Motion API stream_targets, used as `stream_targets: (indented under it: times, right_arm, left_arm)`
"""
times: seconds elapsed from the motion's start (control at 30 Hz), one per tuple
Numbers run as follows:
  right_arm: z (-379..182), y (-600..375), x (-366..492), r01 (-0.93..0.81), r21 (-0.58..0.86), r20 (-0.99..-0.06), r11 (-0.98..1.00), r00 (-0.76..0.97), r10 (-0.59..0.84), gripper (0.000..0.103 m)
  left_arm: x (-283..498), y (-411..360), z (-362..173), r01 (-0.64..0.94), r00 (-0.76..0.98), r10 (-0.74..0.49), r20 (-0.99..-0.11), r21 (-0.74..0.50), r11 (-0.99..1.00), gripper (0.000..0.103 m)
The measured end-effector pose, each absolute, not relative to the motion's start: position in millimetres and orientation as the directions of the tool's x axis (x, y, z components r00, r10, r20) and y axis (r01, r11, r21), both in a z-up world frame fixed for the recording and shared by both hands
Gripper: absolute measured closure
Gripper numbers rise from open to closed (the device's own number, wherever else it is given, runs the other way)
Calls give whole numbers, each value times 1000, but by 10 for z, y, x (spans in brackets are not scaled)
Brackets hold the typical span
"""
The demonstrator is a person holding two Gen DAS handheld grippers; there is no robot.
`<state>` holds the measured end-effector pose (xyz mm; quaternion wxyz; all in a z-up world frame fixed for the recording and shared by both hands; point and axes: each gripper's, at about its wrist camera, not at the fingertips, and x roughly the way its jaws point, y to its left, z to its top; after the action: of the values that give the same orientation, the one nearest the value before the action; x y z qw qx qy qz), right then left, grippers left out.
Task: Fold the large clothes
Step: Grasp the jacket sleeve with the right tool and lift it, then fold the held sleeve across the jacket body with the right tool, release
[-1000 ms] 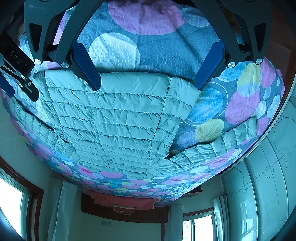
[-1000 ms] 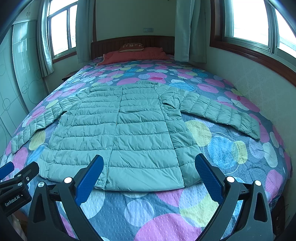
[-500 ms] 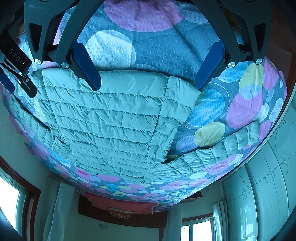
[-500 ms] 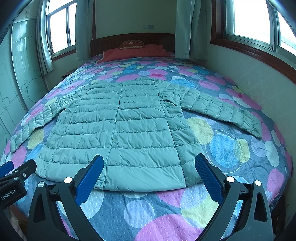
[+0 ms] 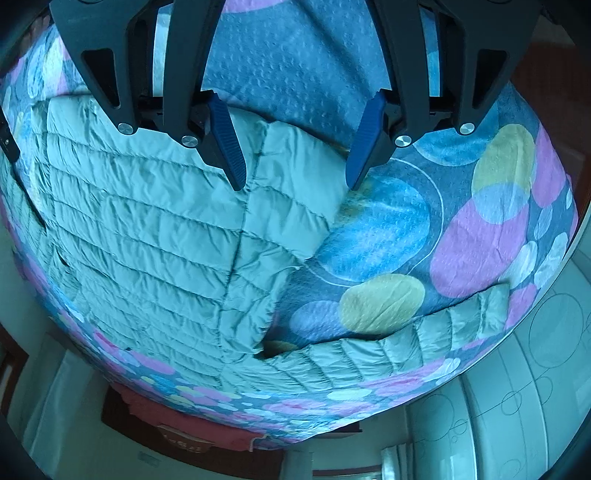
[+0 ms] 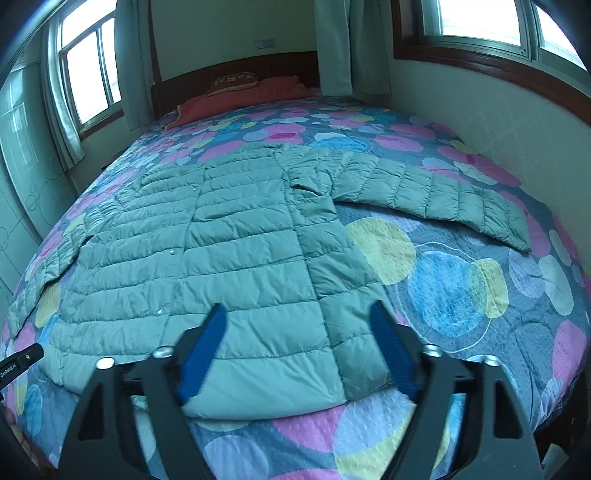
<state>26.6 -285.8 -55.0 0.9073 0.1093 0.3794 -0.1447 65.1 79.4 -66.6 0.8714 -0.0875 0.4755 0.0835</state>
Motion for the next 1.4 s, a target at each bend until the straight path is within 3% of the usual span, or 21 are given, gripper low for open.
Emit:
stream_targets:
  times: [0.17,0.2,0.27,0.4,0.77,1.1,1.17,1.27,1.33,1.4]
  right_arm:
    - [-646,-3362,397,403,244,-718,882,687,-115,42]
    - [-657,-3505,400,421,285,-707,861,699,-107,39]
    - [-690,-3814,394,452,382,-672,806,735,-93,30]
    - [-845,-4483,373,532,520,-635,668,764,-114,30]
    - [-1394,-5597,431,591,735,-563,333,805,-186,30]
    - [-1427,-5863,439,550,794,-465,258,823,-327,32]
    - [-1428,-5939,443,579,776,-487,251,803,-344,43]
    - [-1458,-6089,533,610,748,-526,262,785,-326,81]
    - [-1381,-6093,626,624,716,-537,312,779,-325,91]
    - [-1185,-5987,746,625,665,-529,410,781,-332,92]
  left_arm:
    - [859,1150,-764,-336,519,103,-849,-92,937,50]
    - [893,1227,-777,-362,518,107,-849,-105,926,49]
    - [951,1393,-812,-416,510,111,-853,-131,900,36]
    - [1018,1670,-907,-513,491,147,-859,-149,845,35]
    - [1193,1891,-1106,-625,429,271,-862,-67,778,35]
    - [1201,1813,-1138,-683,387,410,-825,42,730,35]
    - [1188,1846,-1130,-702,372,432,-822,56,710,34]
    - [1204,1893,-1138,-719,350,465,-814,85,690,31]
    - [1225,1931,-1156,-724,339,474,-813,97,683,27]
    - [1248,1972,-1164,-727,333,482,-810,104,678,25]
